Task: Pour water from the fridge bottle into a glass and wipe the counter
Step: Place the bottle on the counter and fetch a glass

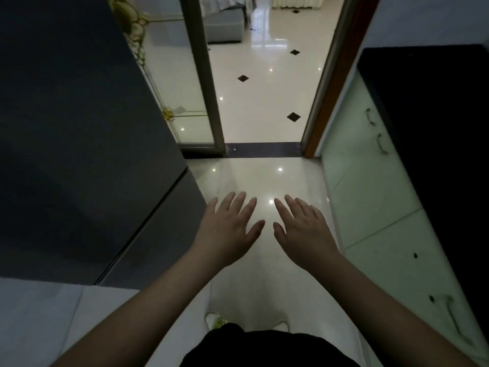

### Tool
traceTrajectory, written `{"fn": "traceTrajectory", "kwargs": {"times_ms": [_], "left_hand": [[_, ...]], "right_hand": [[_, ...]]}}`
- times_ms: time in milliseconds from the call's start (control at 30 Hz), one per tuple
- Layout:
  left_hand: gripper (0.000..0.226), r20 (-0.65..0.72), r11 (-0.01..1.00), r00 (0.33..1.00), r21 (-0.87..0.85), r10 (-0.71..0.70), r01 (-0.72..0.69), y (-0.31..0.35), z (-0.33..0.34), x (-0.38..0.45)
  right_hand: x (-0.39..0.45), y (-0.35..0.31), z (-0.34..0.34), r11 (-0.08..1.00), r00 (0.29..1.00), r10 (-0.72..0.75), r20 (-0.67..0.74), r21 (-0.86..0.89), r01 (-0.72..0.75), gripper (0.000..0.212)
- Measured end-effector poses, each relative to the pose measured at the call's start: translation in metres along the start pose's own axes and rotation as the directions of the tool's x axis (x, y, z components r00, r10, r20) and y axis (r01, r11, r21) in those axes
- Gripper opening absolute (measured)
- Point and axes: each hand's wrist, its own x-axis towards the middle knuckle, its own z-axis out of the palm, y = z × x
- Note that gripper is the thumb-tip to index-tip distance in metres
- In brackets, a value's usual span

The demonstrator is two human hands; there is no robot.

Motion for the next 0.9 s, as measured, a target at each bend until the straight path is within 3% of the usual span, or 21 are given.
{"fn": "traceTrajectory", "kwargs": {"times_ms": [233,333,667,900], "left_hand": [[0.078,0.044,0.996,0.995,-0.004,0.086,-0.085,0.057,0.003,0.028],[0.071,0.057,0.99,0.988,0.011,0.14,-0.141,0.07,0.007,0.042],[0.062,0.06,0.948,0.947,0.022,0.316,-0.318,0.067,0.004,0.141],[0.061,-0.005,0.895,0.896,0.051,0.443,-0.443,0.045,-0.025,0.212]], "right_hand": [[-0.022,0.049,0.001,0.993,0.993,0.119,-0.007,0.021,-0.119,0.059],[-0.021,0.062,-0.001,0.986,0.985,0.169,-0.026,0.021,-0.168,0.058],[0.033,0.093,-0.018,0.915,0.904,0.402,-0.145,0.012,-0.404,0.058],[0.086,0.098,-0.038,0.869,0.86,0.491,-0.139,0.015,-0.494,0.055]]}}
